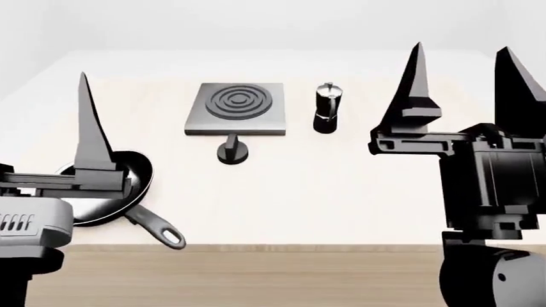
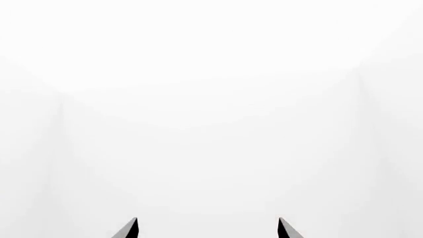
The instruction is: Turn on the stove and put the moka pot on it.
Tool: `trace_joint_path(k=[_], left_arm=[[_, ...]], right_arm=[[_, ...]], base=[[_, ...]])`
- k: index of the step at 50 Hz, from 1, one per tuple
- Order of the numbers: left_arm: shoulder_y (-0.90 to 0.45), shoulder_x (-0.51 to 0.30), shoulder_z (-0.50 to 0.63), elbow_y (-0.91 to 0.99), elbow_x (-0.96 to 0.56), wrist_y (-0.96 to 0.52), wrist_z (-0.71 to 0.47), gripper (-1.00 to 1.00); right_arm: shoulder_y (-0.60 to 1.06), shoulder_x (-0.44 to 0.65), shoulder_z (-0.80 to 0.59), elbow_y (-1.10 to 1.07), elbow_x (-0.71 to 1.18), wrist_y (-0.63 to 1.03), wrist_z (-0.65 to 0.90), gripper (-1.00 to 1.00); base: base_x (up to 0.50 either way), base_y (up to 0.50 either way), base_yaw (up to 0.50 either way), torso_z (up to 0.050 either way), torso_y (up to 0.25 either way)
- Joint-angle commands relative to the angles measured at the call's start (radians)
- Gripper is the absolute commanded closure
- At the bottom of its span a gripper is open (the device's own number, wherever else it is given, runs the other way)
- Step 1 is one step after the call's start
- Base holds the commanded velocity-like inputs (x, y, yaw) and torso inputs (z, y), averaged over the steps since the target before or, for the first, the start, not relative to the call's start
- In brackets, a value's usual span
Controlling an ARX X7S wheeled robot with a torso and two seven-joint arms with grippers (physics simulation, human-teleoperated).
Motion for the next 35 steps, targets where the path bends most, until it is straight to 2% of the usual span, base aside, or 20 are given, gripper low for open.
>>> trace_joint_path(k=[1, 23, 35], left_arm=[[0.026, 0.002, -0.005, 0.002, -0.028, 0.024, -0.022, -1.00], [0.024, 0.002, -0.018, 0.002, -0.039, 0.027, -0.022, -1.00], [0.034, 0.002, 0.000, 0.002, -0.025, 0.026, -0.024, -1.00]], right_arm=[[-0.005, 0.009, -0.009, 0.000, 0.002, -0.018, 0.010, -1.00], [-0.013, 0.023, -0.028, 0.008, 0.009, -0.038, 0.030, -1.00], [-0.014, 0.025, -0.020, 0.021, 0.046, -0.033, 0.031, -1.00]], base=[[0.00, 0.00, 0.00, 0.000, 0.000], [0.00, 0.22, 0.00, 0.000, 0.000], [0.00, 0.03, 0.00, 0.000, 0.000]])
